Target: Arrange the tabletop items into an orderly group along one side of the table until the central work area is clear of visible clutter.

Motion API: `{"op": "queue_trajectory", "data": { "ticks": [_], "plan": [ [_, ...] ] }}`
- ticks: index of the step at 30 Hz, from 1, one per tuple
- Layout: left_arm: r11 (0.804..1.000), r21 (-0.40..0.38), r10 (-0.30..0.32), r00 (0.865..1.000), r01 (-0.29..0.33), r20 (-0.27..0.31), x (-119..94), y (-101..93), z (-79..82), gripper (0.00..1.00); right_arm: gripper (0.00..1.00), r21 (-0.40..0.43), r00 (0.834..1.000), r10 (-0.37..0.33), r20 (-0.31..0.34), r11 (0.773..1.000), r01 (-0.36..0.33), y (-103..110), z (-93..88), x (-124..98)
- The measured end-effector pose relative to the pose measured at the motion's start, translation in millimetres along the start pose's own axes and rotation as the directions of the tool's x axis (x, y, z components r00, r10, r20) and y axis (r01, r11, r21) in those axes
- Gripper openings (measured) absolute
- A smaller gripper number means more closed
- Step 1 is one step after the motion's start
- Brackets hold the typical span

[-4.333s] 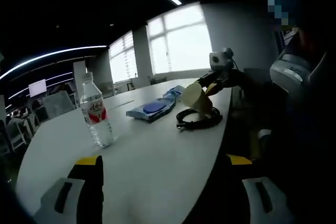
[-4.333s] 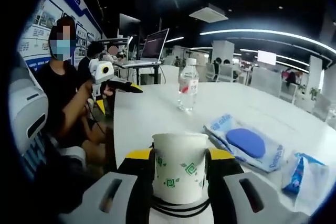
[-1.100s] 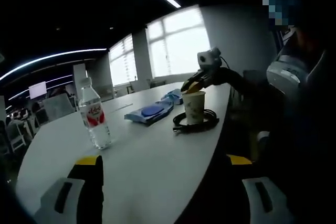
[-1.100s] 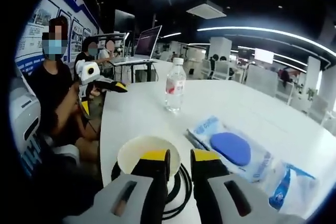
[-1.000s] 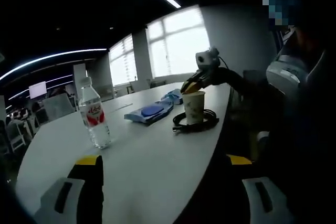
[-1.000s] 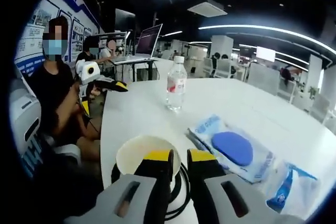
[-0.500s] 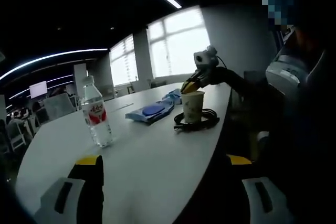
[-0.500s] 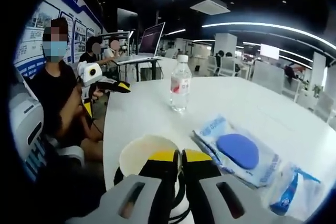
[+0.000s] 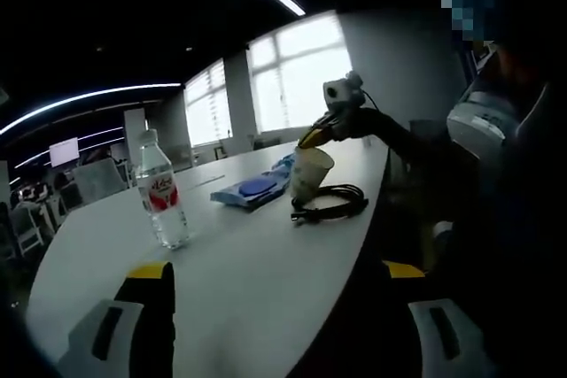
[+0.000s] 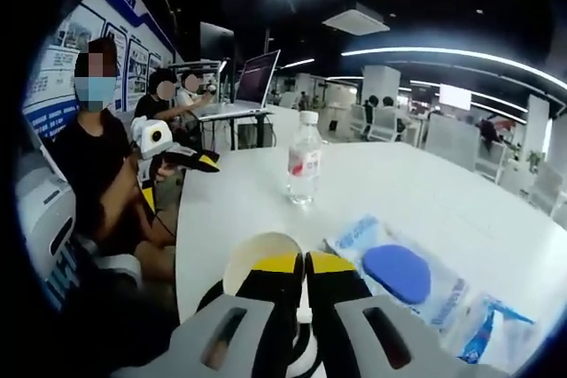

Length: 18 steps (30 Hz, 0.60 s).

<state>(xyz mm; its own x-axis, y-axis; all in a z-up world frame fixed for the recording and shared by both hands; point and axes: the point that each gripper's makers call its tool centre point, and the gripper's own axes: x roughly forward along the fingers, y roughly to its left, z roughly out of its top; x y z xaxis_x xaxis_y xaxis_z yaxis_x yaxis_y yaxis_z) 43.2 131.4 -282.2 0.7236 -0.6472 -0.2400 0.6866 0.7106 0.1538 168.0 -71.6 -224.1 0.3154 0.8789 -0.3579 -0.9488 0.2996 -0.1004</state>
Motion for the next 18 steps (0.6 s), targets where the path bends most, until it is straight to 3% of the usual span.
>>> {"op": "queue_trajectory", "data": {
  "ticks": [6,18],
  "plan": [
    [1.000,0.004,0.013,1.000,-0.013,-0.005,-4.2,2.0,1.2,0.94,0.00,-0.026,0.999,-0.003,0.035,1.000,0.004,-5.5,23.7,5.1],
    [1.000,0.003,0.020,1.000,-0.020,-0.011,-7.2,4.8,3.2,0.94,0.00,-0.040,0.997,-0.003,0.078,0.999,0.006,-14.2,51.4,18.7]
  ]
}}
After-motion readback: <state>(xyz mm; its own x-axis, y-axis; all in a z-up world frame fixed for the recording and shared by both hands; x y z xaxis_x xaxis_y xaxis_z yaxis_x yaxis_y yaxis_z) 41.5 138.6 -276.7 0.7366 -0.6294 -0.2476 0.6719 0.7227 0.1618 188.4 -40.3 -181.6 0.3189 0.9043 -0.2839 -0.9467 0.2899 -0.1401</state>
